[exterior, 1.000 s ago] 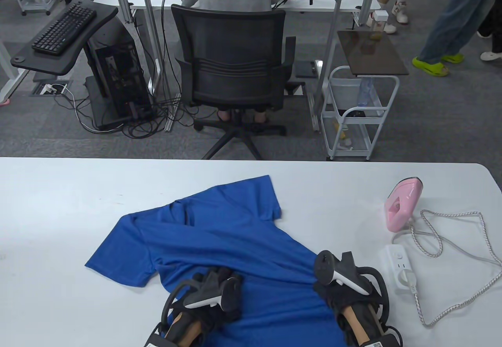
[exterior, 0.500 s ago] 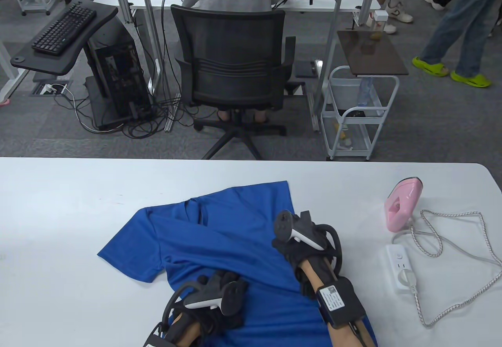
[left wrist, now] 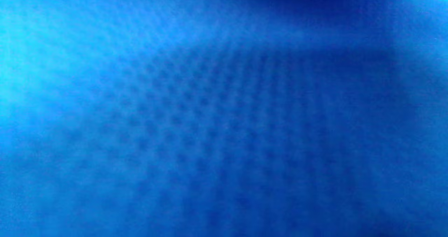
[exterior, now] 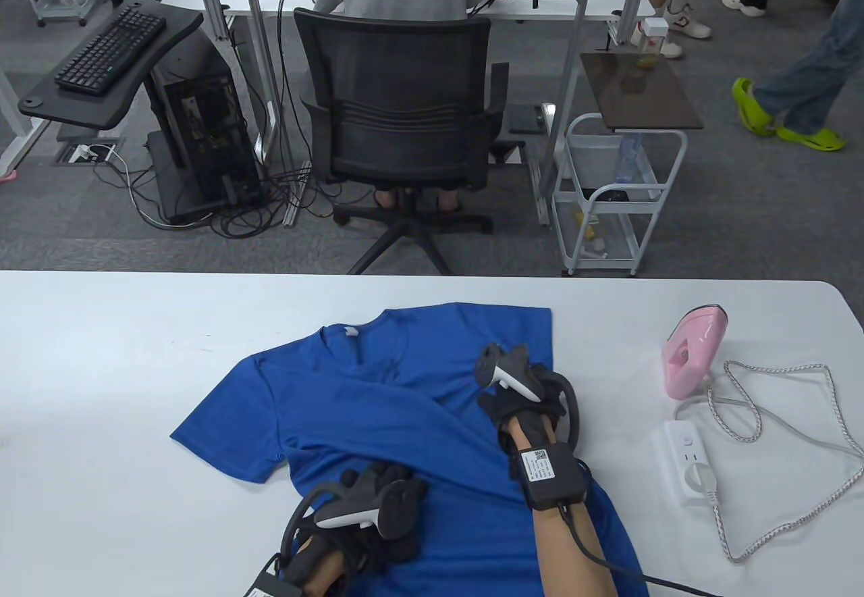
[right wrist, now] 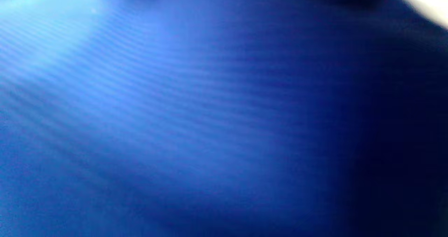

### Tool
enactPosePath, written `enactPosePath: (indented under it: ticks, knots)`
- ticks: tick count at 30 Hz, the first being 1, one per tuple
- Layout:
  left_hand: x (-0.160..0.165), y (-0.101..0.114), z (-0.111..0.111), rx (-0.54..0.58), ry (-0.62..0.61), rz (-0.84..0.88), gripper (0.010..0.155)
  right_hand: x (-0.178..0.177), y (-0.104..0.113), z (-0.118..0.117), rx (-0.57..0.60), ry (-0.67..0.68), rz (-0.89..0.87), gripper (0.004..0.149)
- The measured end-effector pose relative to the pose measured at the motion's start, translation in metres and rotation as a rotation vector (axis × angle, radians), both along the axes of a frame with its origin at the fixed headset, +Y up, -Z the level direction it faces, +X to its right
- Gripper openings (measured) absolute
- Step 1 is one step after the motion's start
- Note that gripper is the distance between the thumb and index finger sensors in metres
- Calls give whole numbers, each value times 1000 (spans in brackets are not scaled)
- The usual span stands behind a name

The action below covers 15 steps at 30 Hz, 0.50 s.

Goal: Iron t-shirt with electric iron on table

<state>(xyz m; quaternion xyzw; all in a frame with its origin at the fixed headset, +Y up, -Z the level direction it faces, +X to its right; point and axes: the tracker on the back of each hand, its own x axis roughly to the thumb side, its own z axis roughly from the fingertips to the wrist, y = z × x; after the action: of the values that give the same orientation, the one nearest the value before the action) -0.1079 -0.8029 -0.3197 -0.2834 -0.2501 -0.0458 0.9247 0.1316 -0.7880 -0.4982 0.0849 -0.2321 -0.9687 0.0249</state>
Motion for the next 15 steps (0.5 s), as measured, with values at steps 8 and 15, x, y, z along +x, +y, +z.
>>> enactPosePath:
  ticks: [8,15]
  knots:
    - [3,2,-5,5,-11,18,85,81,0,-14,10,-237,-9,74]
    - [-19,11,-2,61,45,1,86,81,39,31,109,-9,-115,76]
